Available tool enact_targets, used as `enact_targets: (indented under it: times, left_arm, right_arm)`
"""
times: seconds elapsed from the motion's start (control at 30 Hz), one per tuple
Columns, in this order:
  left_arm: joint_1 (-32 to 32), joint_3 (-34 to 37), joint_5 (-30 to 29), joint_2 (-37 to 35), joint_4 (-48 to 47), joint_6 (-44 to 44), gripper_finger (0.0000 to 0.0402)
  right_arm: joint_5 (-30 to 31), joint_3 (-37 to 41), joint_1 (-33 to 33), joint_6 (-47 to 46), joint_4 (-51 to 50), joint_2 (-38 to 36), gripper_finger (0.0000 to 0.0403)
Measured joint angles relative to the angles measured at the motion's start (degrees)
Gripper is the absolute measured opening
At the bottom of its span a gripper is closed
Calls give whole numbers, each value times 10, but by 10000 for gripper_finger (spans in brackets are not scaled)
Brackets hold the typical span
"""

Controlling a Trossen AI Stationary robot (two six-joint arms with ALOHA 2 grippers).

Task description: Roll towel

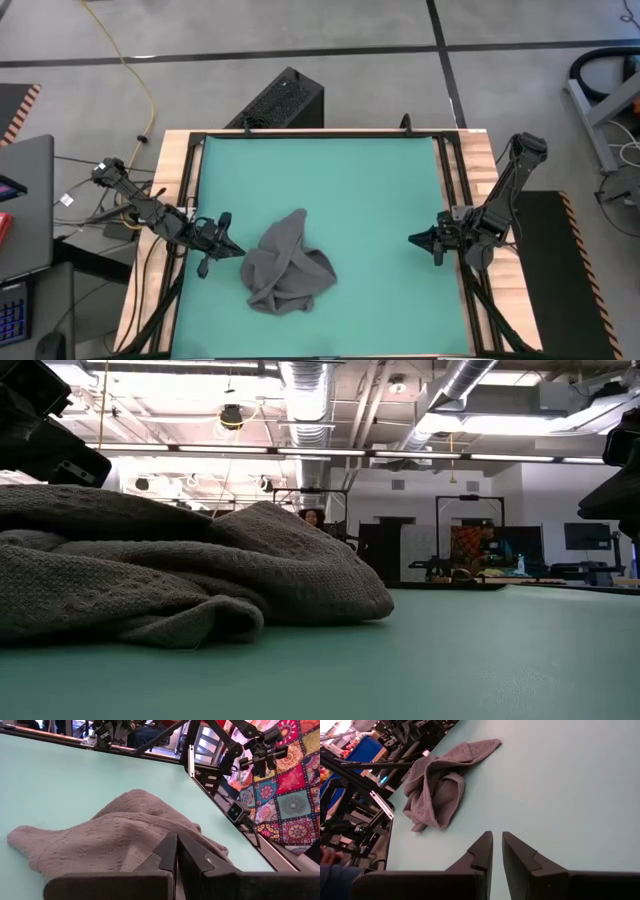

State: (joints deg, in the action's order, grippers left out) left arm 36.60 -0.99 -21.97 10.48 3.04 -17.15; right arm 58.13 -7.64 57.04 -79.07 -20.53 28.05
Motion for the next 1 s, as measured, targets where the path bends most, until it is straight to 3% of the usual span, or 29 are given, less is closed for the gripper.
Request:
enact_targets:
  times: [0.23, 0.47, 0.67, 0.87, 1.0]
  left_arm:
    - [0, 0, -49, 0, 25, 13, 0]
    - [0, 0, -48, 0, 38, -172, 0]
    - [0, 0, -118, 0, 70, -283, 0]
    - [-4, 0, -223, -1, 78, -276, 0]
    - [-3, -13, -185, 3, 136, -307, 10]
  right_arm:
    - [0, 0, 0, 0, 0, 0, 67]
    - [0, 0, 0, 0, 0, 0, 67]
    - [0, 0, 0, 0, 0, 0, 67]
    - [1, 0, -7, 0, 0, 0, 67]
    - [13, 0, -20, 0, 0, 0, 67]
